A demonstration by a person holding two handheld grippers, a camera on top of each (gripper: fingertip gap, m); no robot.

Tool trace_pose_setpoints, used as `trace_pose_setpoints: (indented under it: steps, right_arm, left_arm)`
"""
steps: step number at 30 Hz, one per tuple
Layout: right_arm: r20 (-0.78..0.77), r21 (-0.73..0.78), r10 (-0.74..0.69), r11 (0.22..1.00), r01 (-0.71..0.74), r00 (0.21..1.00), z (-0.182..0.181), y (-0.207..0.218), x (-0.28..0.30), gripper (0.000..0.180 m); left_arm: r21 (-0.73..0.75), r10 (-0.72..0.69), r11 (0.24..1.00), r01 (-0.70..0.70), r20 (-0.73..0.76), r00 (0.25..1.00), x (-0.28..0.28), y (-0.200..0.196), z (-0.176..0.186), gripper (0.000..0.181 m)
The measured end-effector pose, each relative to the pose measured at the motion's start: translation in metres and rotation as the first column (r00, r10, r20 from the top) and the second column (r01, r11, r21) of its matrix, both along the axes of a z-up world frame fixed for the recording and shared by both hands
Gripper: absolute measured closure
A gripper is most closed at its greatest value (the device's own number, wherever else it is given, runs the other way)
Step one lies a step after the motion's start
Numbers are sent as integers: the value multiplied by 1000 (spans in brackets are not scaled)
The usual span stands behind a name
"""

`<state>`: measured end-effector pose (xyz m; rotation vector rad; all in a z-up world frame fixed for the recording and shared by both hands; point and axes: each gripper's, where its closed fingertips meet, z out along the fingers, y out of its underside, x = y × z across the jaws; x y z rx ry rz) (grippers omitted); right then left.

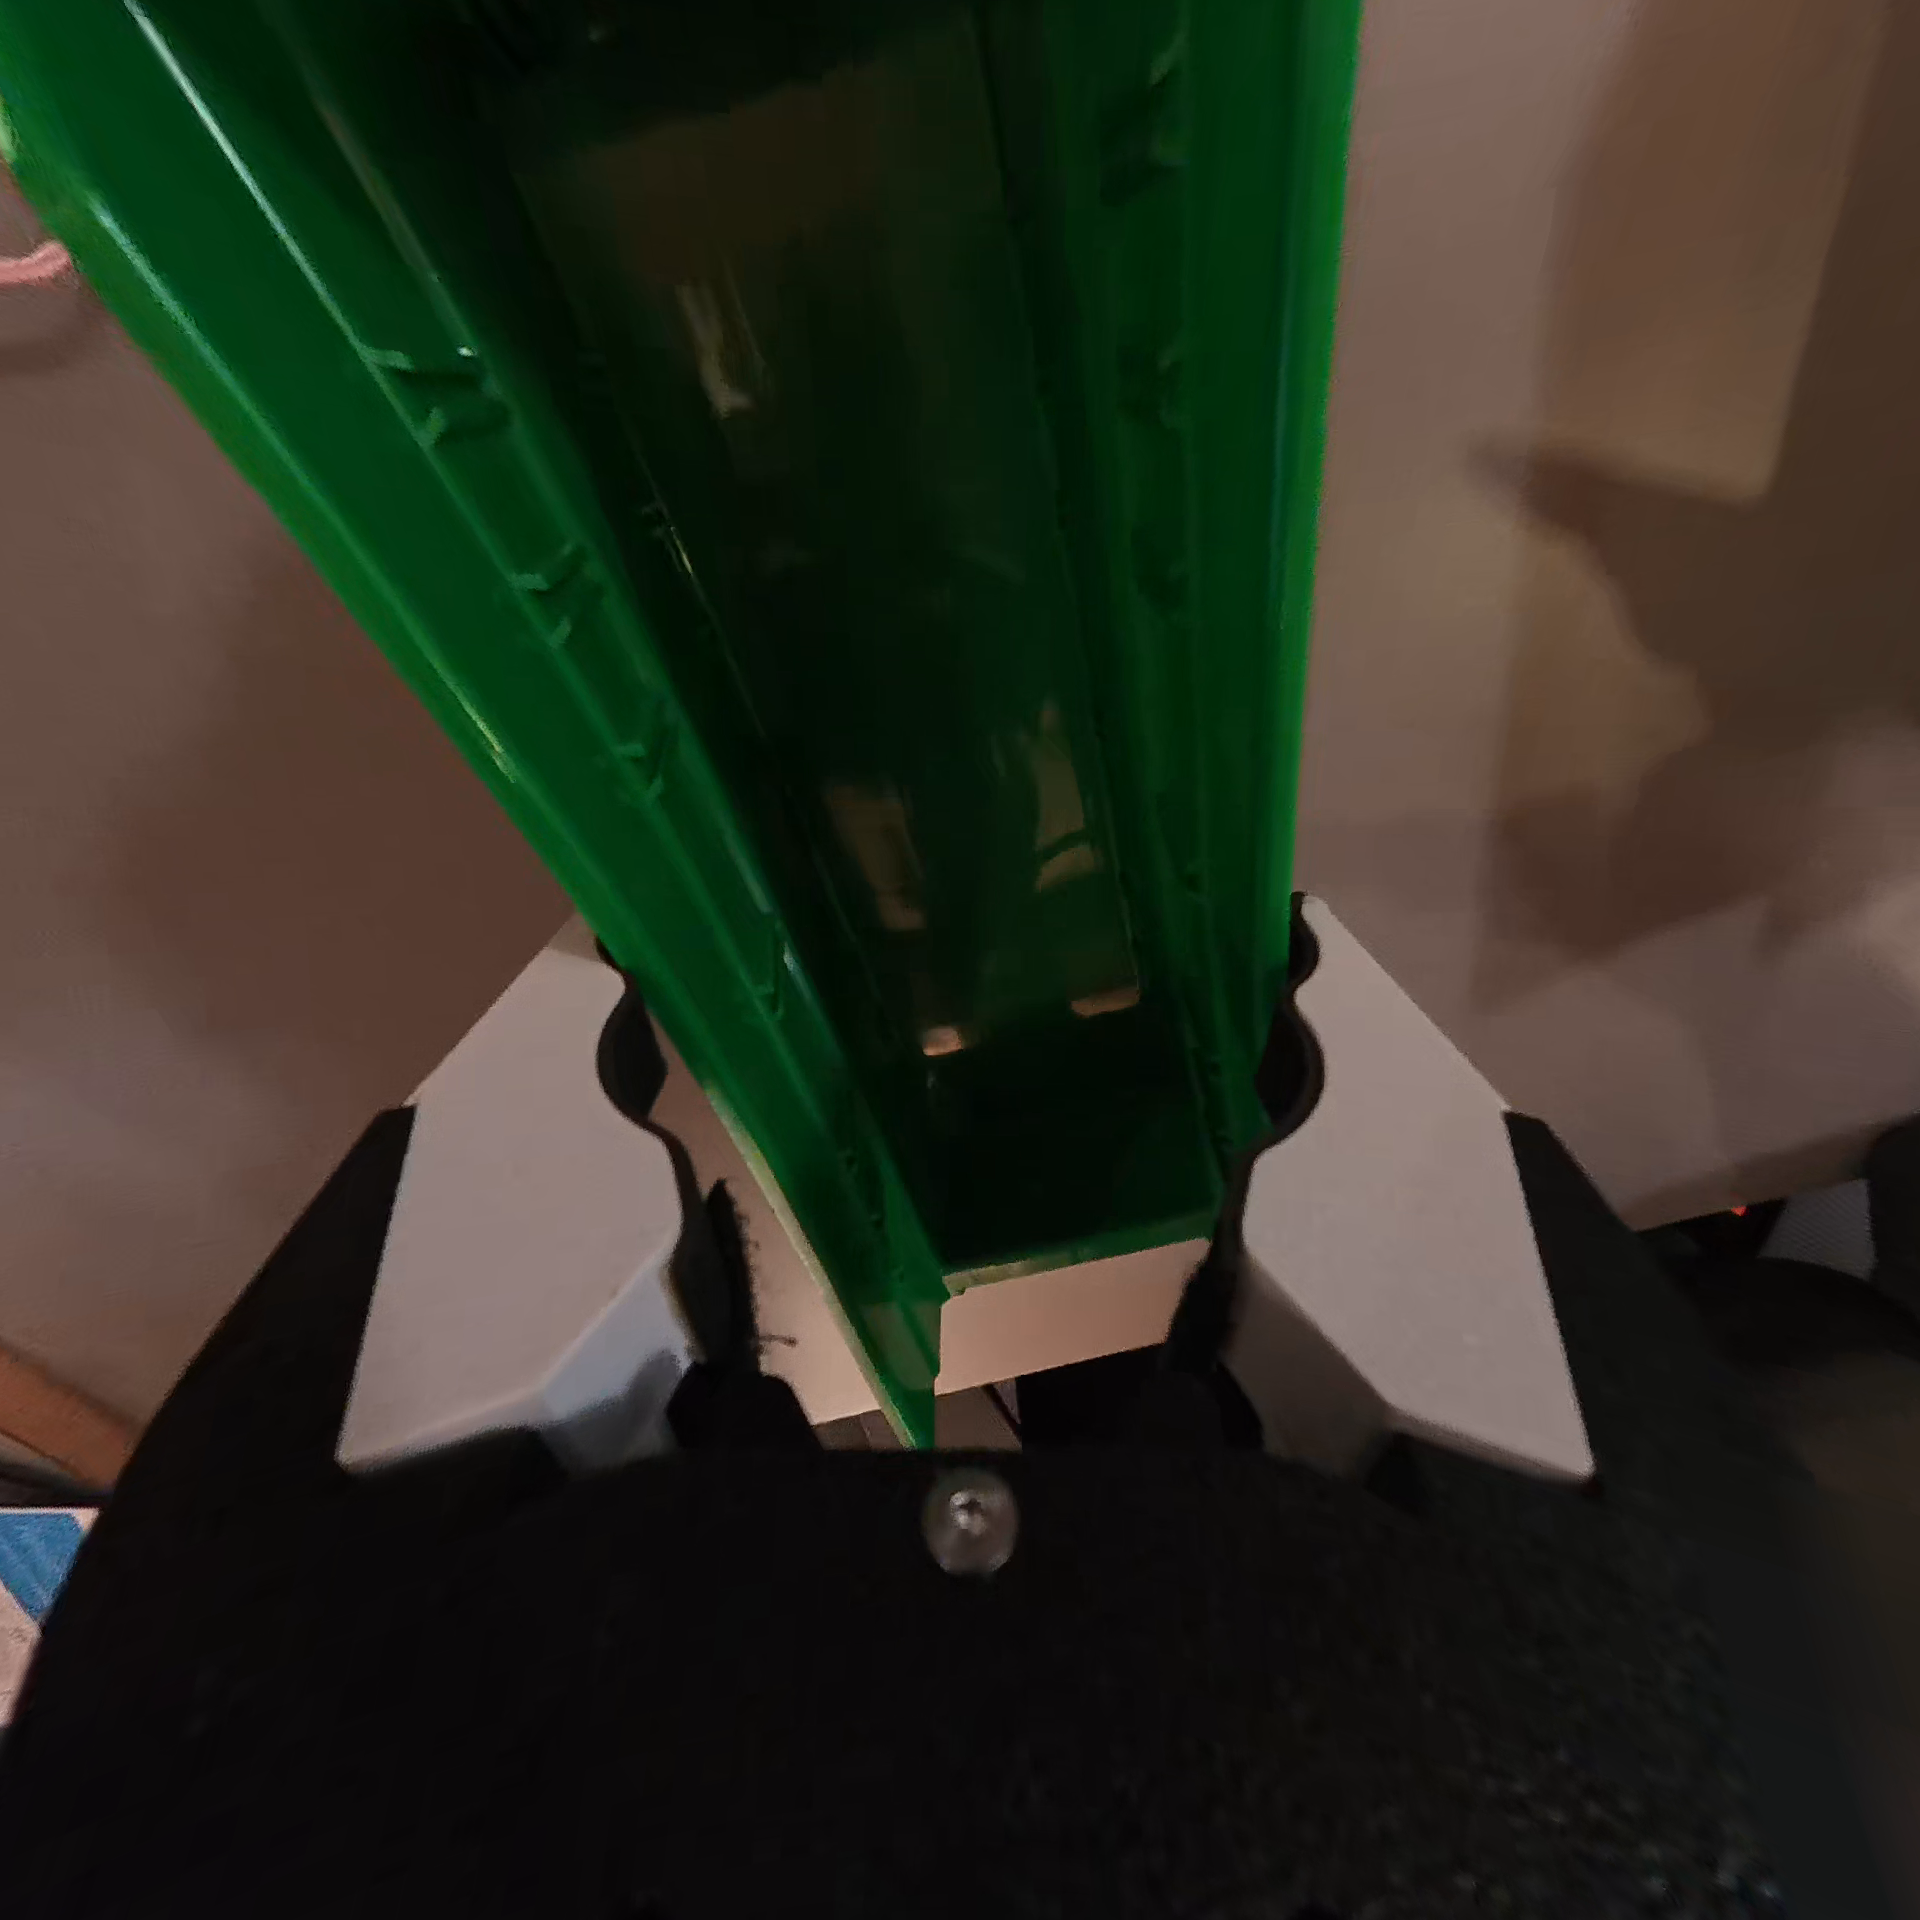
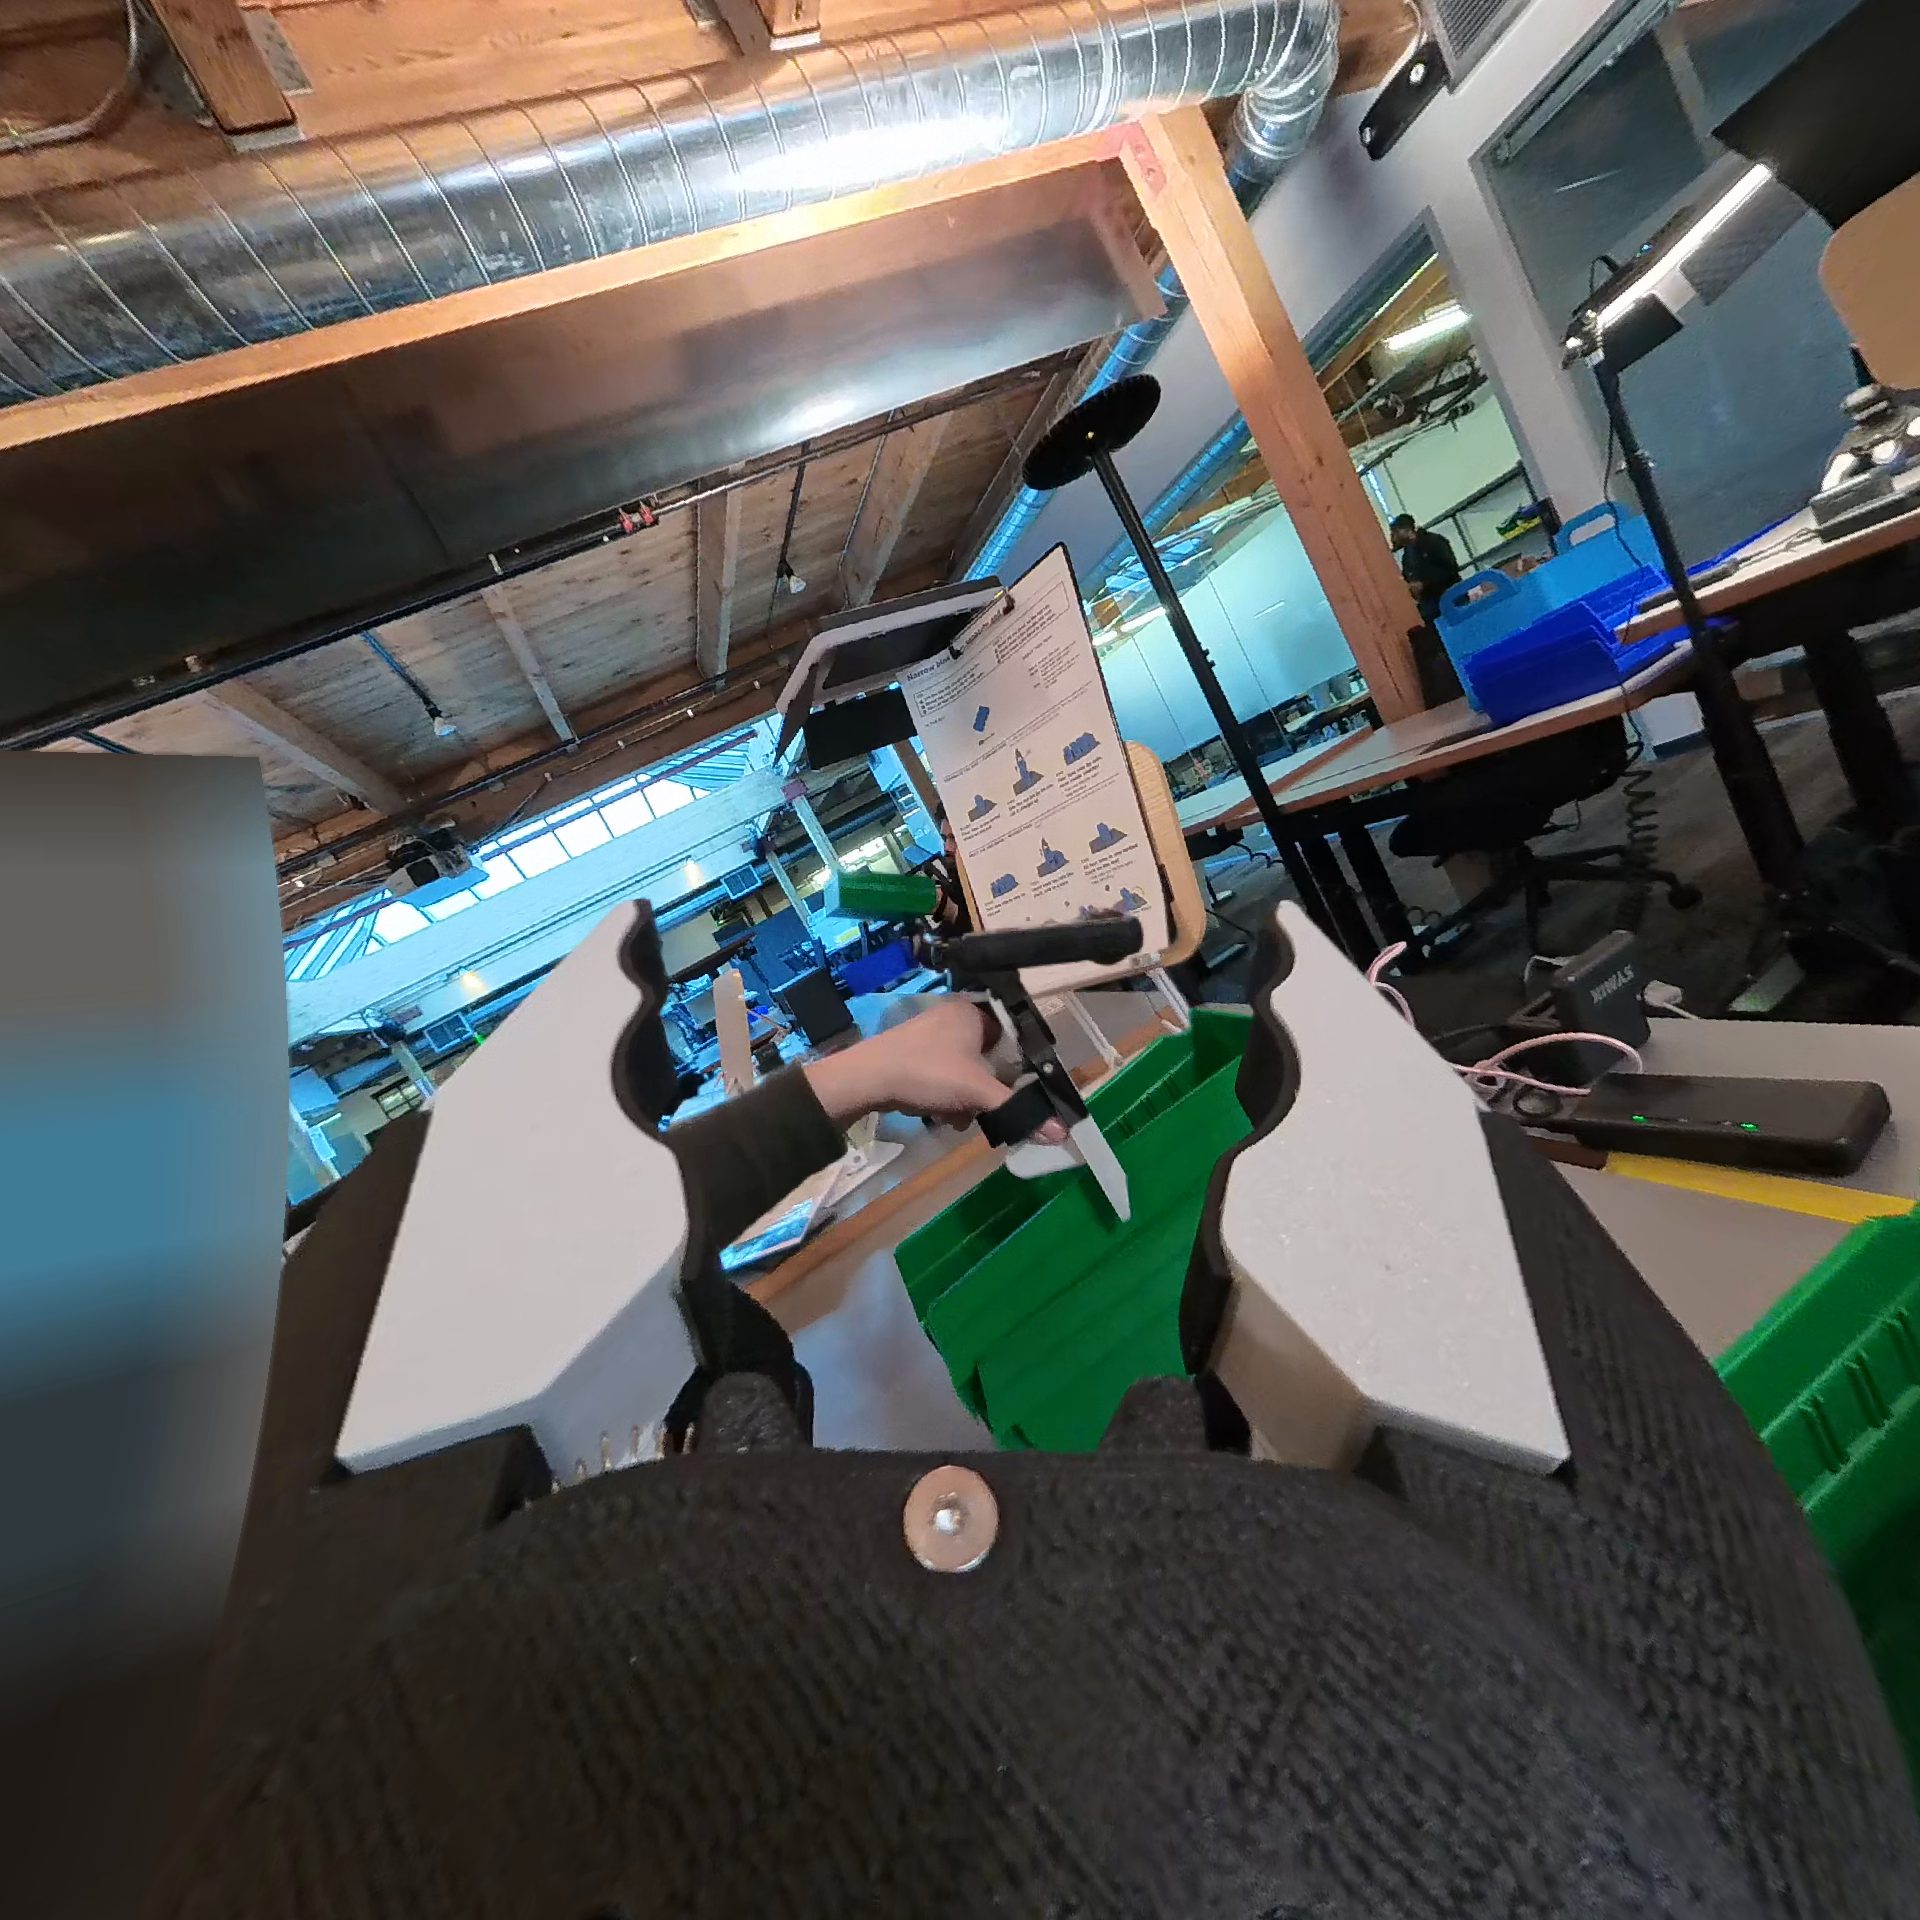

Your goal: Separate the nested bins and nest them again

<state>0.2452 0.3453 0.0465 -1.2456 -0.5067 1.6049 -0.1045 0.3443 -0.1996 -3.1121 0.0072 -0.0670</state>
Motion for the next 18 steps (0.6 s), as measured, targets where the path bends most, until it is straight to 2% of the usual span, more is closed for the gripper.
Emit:
trace_pose_setpoints:
  steps: [5,9,11,13,18]
  right_arm:
    - [-1,-5,0,1000,0,1000,-1,1,0,68]
    - [3,-8,0,1000,0,1000,-1,2,-1,68]
    - [7,-9,-1,1000,1,1000,-2,2,-2,68]
    - [7,-10,-4,1000,4,1000,-2,2,-1,68]
    - [-10,-11,-35,999,35,999,-1,7,6,67]
  left_arm:
    - [-30,6,1000,-6,-16,1000,-2,2,-12,60]
    - [-79,32,996,-32,2,999,-2,-3,-24,44]
    - [-131,2,991,-1,5,1000,-2,-13,-24,38]
    - [-158,-49,987,40,-52,997,-11,-21,-19,22]
    - [-83,-60,995,54,-61,996,-18,-17,24,21]
